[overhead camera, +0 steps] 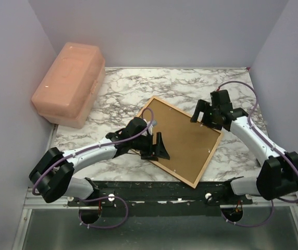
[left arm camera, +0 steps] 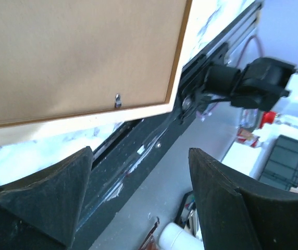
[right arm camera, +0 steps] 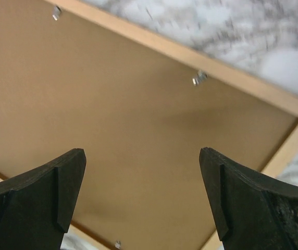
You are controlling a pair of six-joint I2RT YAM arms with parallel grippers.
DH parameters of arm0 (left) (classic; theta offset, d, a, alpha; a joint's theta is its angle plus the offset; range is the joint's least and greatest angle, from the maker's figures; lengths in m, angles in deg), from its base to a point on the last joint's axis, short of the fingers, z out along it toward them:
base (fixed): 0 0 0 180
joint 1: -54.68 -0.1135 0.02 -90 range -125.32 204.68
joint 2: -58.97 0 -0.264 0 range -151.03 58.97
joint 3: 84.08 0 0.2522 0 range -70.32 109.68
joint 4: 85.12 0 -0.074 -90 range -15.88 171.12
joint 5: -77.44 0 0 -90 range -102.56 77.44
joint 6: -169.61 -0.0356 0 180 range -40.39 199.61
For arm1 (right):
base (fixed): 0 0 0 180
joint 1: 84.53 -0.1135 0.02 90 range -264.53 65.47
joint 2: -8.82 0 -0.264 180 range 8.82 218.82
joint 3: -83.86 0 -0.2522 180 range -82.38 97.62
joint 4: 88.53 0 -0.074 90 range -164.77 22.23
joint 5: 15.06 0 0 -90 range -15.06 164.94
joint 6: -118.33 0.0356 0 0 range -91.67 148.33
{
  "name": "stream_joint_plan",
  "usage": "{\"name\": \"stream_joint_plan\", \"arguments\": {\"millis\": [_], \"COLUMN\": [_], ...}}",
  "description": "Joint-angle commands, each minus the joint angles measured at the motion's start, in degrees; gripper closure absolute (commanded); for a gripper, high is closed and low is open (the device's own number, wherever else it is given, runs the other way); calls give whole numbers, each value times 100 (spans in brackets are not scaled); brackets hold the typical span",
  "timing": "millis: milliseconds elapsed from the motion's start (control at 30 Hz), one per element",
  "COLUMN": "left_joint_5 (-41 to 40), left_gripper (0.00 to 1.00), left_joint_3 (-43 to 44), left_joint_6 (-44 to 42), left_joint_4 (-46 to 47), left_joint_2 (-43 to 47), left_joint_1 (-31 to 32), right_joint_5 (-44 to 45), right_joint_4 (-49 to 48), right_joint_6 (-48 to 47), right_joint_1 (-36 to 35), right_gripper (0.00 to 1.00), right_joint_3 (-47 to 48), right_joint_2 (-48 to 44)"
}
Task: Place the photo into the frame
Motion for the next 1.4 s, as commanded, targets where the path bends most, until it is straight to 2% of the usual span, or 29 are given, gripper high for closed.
{"name": "stream_joint_plan", "arguments": {"millis": [0,133,233,400,533,667,767,900,967,1000,1033,1133,1300,1367], "left_joint_5": [724,767,320,-1000,-1730,-1912,-1716,-1405,-1334,-1333,-1344,-1424,-1370,-1447], "left_gripper": [24,24,24,24,24,24,24,25,25,25,25,25,25,25], "left_joint_3": [-345,-420,-209,600,1335,1927,2137,2202,2202,2221,2243,2265,2404,2543], "left_joint_6": [-173,-366,-680,-1221,-1621,-1940,-2057,-2157,-2221,-2257,-2316,-2413,-2507,-2536], "left_joint_4": [737,343,-541,-2411,-3497,-4058,-4136,-4061,-4009,-4028,-4045,-4030,-3917,-3933], "left_joint_2": [335,588,777,926,862,639,462,211,58,-32,-122,-279,-552,-734], "left_joint_1": [-859,-1738,-2129,-2354,-2446,-2578,-2667,-2706,-2730,-2739,-2754,-2855,-3233,-3401], "right_joint_5": [30,16,261,504,229,107,10,-344,-319,-256,-180,185,969,1363], "right_joint_4": [663,1026,1340,2127,2529,2413,2205,1580,1284,1261,1227,1147,1244,1397], "right_joint_6": [450,859,1173,1691,1973,2032,2090,2059,2032,1974,1907,1708,823,414], "right_joint_1": [2,10,10,13,10,4,2,2,8,4,4,2,2,2], "right_gripper": [2,2,3,5,8,13,17,42,47,54,66,89,100,100], "right_joint_3": [-753,-1213,-1549,-1636,-2057,-2126,-2246,-2413,-2442,-2366,-2279,-1975,-1072,-668], "right_joint_2": [-714,-1136,-1404,-1653,-1725,-1693,-1395,-1130,-967,-846,-692,-283,507,894]}}
